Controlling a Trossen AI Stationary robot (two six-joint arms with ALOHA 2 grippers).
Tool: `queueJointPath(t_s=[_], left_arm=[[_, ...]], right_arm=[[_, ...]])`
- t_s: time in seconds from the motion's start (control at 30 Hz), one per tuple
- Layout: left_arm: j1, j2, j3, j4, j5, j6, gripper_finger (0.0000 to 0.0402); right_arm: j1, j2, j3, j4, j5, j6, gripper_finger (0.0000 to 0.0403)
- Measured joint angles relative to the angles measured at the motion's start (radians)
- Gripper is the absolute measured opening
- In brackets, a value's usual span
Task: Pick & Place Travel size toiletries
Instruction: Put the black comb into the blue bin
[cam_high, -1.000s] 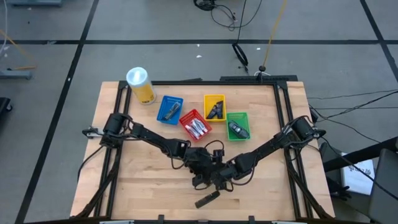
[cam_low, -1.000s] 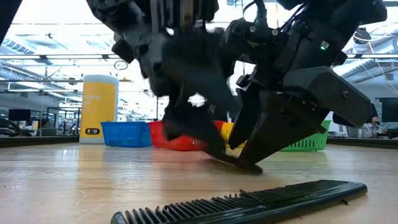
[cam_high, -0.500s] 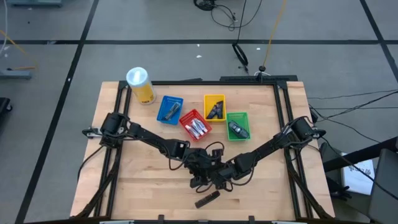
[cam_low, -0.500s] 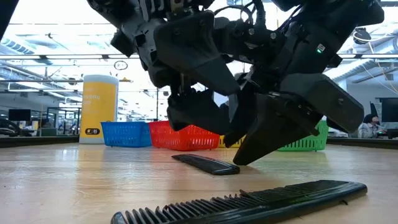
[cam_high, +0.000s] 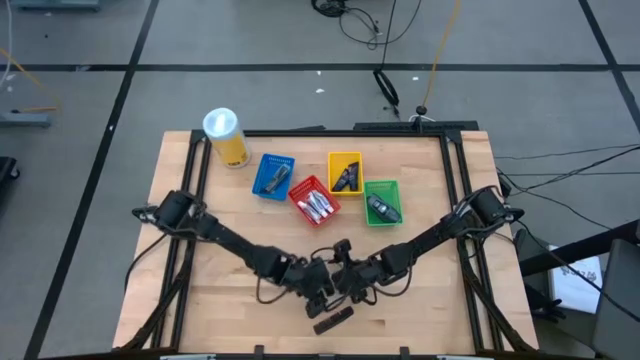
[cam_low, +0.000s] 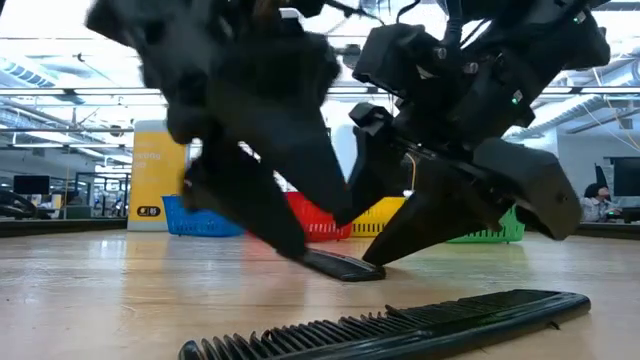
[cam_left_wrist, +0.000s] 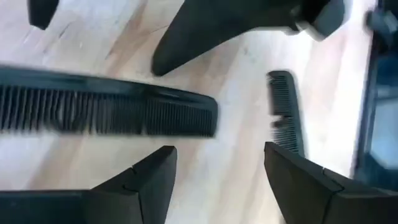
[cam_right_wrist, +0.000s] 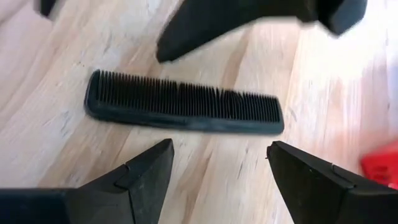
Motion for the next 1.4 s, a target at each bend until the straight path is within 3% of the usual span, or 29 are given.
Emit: queueJointPath(t_s=[0.23, 0.47, 0.87, 1.0, 1.17, 1.4], left_arm=[[-0.067, -0.019, -0.005, -0.195, -0.319, -0.242, 0.0243], [-0.008, 0.012, -0.035, -0.109, -0.362, -0.311, 0.0243], [0.051, 0.058, -0.041, 0.149, -0.296, -0.038, 0.0243], [0.063, 0.065, -0.044, 0.258, -0.188, 0.088, 0.0243], [0.088, 0.065, -0.045, 0.321, -0.038, 0.1, 0.0244], [0.111, 0.062, -0.045, 0.324, 0.043, 0.117, 0.0244]], right_arm=[[0.0, 0.002, 0.0, 0.038, -0.002, -0.084, 0.0262], [0.001, 0.002, 0.0, 0.029, -0.001, -0.07, 0.0263], [0.004, 0.001, 0.0, 0.008, 0.023, -0.053, 0.0263], [0.004, 0.0, 0.0, 0.005, 0.006, -0.034, 0.0263], [0.004, -0.001, -0.002, 0.008, 0.009, -0.002, 0.0263], [0.004, -0.001, -0.002, 0.005, 0.023, 0.046, 0.0251]])
